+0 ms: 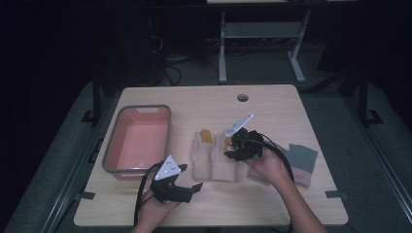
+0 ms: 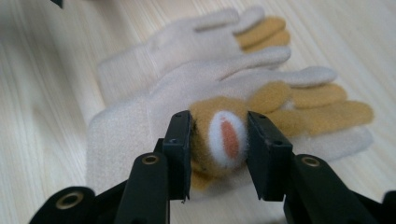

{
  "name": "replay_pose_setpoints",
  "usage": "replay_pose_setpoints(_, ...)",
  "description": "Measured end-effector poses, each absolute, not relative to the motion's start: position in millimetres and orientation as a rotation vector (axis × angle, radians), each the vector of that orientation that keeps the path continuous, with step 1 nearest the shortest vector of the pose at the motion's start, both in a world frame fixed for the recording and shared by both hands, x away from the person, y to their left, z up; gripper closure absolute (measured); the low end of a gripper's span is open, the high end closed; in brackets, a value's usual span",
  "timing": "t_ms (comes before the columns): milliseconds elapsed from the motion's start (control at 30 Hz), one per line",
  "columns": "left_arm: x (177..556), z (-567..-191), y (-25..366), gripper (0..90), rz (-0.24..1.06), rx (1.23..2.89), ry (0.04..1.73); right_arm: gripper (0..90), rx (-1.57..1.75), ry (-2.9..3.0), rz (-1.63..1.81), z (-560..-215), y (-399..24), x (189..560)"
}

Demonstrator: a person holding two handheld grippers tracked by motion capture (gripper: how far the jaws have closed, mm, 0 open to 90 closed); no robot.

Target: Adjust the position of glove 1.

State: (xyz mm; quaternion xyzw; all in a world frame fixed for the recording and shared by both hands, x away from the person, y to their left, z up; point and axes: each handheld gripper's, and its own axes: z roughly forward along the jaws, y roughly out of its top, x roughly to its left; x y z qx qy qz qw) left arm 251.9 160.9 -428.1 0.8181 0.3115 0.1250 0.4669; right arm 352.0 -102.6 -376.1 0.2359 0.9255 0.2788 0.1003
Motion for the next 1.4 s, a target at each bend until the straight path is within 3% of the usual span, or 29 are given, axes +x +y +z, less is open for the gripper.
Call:
replay_pose_setpoints(567, 253.6, -424.5, 165.4, 16.7, 0.294, 1.993, 0.8, 62.5, 0.568, 2.764, 0.868, -369.9, -53.7, 374.2)
replay_pose_setpoints(1133, 258.1, -424.8, 160.0, 16.6, 0.268, 1.994, 0.816, 59.3, 0.595, 2.827, 0.822, -409.1, -35.4, 398.0)
replay_pose_setpoints(1233, 259.4, -425.9, 158.8, 16.7, 0.259, 1.992, 0.84, 55.6, 0.625, 2.84, 0.821, -417.5, -38.1, 399.5)
replay_pose_setpoints(1400, 262.8, -428.7, 156.1, 16.7, 0.242, 1.982, 0.878, 40.6, 0.752, 2.792, 0.939, -416.1, -47.1, 396.1)
